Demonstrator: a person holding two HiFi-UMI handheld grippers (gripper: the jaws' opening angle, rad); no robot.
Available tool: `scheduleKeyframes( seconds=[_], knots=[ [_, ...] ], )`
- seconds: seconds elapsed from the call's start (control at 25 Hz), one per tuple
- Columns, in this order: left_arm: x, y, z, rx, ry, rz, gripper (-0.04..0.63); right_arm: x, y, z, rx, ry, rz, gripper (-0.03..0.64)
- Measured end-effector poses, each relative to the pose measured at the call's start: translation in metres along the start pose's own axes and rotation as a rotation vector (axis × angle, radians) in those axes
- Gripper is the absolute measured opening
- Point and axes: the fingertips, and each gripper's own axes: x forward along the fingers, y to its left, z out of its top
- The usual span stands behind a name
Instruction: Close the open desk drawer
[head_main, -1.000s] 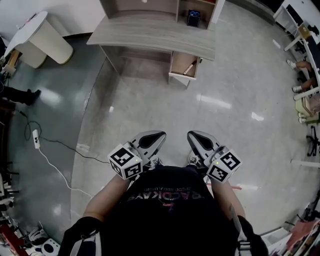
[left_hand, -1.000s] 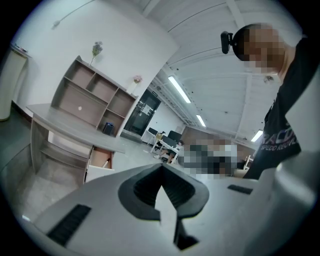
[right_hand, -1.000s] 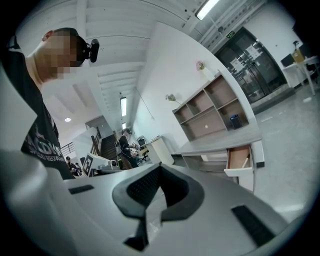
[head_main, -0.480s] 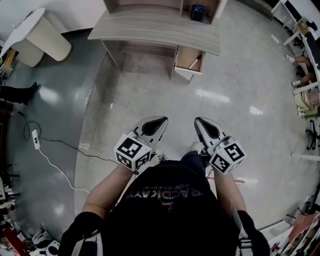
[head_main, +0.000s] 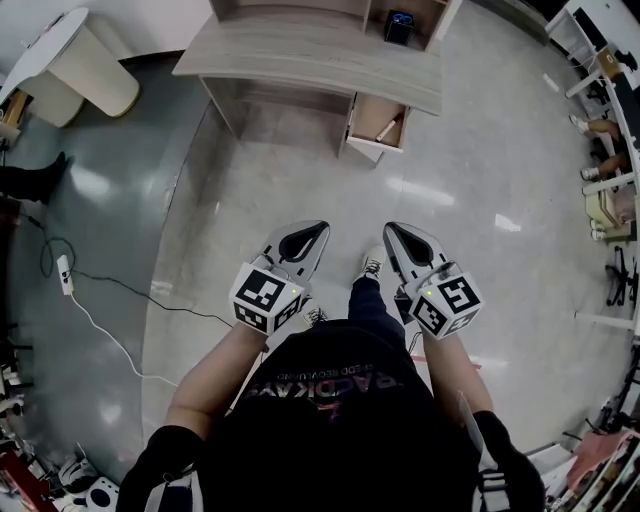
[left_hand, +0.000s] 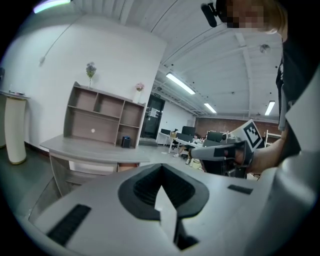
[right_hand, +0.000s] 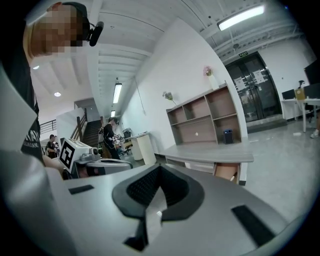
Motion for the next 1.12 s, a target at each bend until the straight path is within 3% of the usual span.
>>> scheduleKeyframes(
  seconds=[0.52, 0.76, 1.12],
  knots=[
    [0.072, 0.033, -0.002, -0.026, 0.053, 0.067, 0.011, 0.032, -0.085, 0.01, 0.007, 0.045, 0.045, 0.015],
    [0.118, 0.047, 0.007, -0.015, 0.061, 0.119, 0.011, 0.044, -0.137, 0.02, -0.014, 0.084, 0.073, 0.015],
    [0.161, 0.057, -0.015, 0.038, 0.103, 0.182, 0.011, 0.055, -0.182, -0.006, -0.075, 0.117, 0.116, 0.015]
  ],
)
